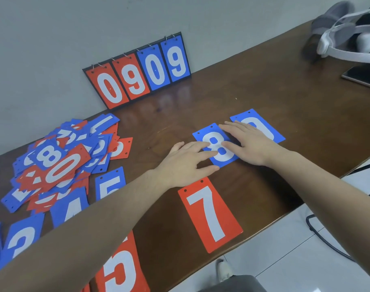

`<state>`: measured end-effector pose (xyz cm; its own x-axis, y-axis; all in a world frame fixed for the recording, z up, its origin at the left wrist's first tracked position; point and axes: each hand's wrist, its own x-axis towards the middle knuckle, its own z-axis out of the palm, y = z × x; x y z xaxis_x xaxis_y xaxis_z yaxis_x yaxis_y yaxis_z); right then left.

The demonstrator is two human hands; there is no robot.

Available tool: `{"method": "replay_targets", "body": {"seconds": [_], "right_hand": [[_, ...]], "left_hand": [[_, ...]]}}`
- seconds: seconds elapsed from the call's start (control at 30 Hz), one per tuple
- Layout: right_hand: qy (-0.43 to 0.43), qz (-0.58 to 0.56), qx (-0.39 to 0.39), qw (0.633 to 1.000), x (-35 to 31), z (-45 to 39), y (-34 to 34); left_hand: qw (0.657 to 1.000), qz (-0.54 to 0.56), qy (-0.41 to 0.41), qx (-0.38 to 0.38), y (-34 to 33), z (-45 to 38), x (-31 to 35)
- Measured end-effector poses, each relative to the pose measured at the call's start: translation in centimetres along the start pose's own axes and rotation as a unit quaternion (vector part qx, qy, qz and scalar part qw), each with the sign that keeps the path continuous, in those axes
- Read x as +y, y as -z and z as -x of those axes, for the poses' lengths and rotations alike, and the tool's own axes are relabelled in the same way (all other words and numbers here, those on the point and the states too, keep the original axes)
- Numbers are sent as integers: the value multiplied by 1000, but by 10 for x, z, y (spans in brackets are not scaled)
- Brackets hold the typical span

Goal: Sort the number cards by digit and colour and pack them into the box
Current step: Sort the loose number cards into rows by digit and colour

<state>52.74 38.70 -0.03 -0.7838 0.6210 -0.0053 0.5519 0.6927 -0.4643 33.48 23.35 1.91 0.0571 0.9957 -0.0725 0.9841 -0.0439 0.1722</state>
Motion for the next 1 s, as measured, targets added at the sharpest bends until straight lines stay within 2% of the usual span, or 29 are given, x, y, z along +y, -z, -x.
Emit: {"method": "replay_targets", "body": {"seconds": [0.13, 0.4, 0.67, 0.83, 1.0], "right_hand": [[17, -27, 33, 999, -15, 0, 2], [68, -48, 36, 996, -62, -22, -11], [146, -52, -6, 988, -128, -74, -46], [177, -33, -54, 982, -173, -105, -62], [204, -29, -101, 973, -210, -135, -80]], "left_hand": [[998, 38, 21, 35, 6, 9, -12], [989, 53, 121, 64, 23, 53, -77], [966, 55, 236, 92, 27, 126, -141], [936, 57, 334, 97, 31, 164, -175], [913, 73, 378, 135, 35, 188, -202]]}}
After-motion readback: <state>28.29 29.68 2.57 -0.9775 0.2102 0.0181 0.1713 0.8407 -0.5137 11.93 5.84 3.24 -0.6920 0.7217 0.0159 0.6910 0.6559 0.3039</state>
